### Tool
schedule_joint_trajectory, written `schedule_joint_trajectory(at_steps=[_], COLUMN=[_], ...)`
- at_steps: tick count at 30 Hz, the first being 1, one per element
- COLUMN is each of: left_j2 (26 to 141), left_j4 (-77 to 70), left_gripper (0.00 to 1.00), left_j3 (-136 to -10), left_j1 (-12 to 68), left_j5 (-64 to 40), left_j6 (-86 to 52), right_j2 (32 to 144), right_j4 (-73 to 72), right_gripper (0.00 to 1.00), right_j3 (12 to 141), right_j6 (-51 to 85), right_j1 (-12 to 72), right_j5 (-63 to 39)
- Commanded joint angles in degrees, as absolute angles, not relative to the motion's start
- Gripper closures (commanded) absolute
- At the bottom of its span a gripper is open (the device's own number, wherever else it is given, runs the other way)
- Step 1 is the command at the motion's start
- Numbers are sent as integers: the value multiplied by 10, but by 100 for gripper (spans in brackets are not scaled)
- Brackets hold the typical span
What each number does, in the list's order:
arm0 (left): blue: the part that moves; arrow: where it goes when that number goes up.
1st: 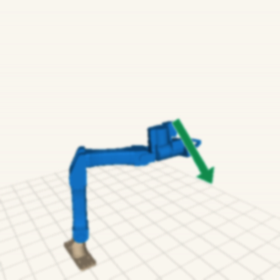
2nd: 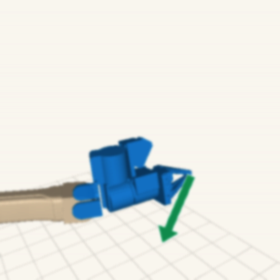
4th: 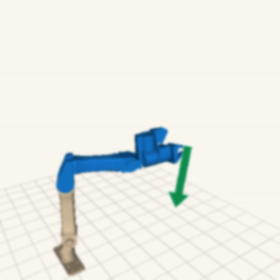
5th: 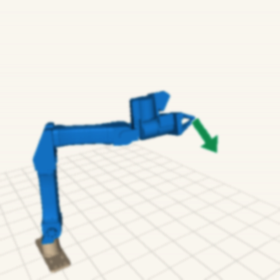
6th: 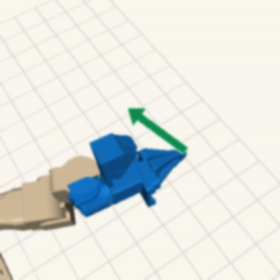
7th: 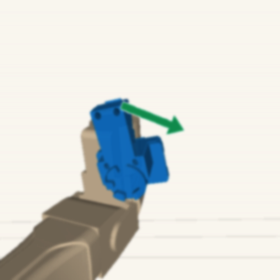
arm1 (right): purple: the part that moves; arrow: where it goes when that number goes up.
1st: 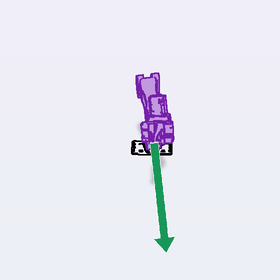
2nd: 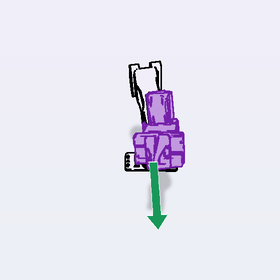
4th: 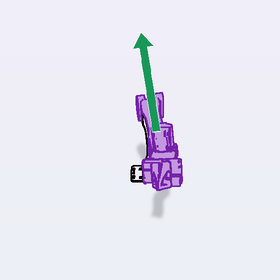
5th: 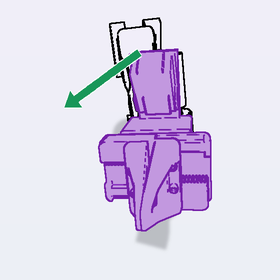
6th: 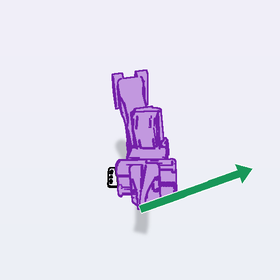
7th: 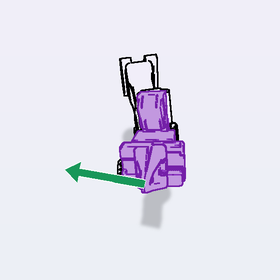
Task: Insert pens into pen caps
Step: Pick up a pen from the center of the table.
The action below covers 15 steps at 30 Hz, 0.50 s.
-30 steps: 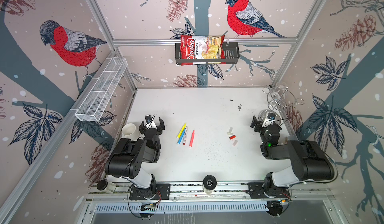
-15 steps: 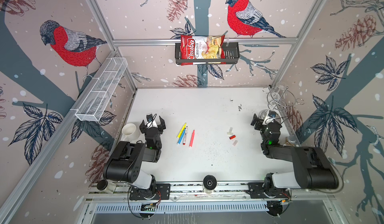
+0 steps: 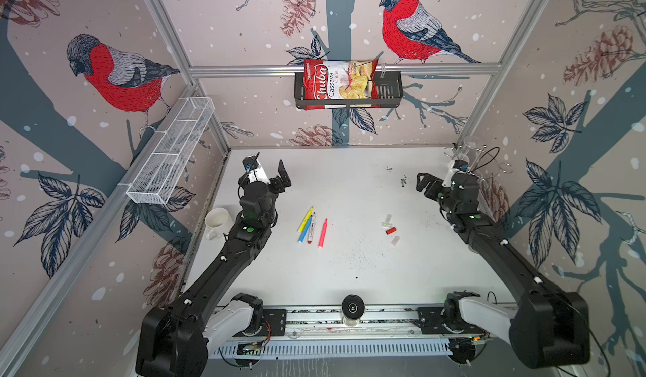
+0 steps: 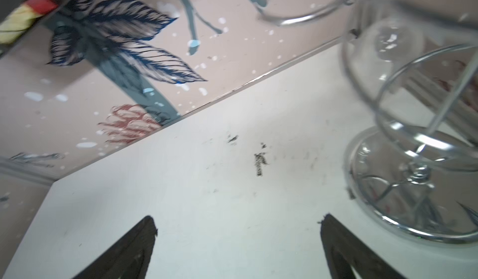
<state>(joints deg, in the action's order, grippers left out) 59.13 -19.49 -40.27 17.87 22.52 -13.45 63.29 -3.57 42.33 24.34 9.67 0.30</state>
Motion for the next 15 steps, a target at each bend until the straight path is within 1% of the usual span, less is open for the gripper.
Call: schedule_joint_trajectory(at_steps=[1, 5, 8, 12, 15], left_j2=[577, 574, 571, 584, 614], left_j4=[-139, -116, -115, -122, -127], left_gripper=[3, 3, 5, 9, 13], left_j3=[-392, -384, -369, -357, -358], left_j1=[179, 179, 179, 179, 178], left_j5=[191, 175, 153, 136, 118], left_j6=[-163, -170, -180, -188, -195], right_j2=[612, 597, 584, 575, 577], right_j4=[-12, 5, 18, 44, 51], right_gripper=[0, 1, 0, 1, 0], right_j3=[425, 435, 442, 468, 482], right_j6=[244, 248, 242, 215, 198], right_j1=[122, 143, 166, 193, 202], right_j5=[63, 72, 80, 42, -19])
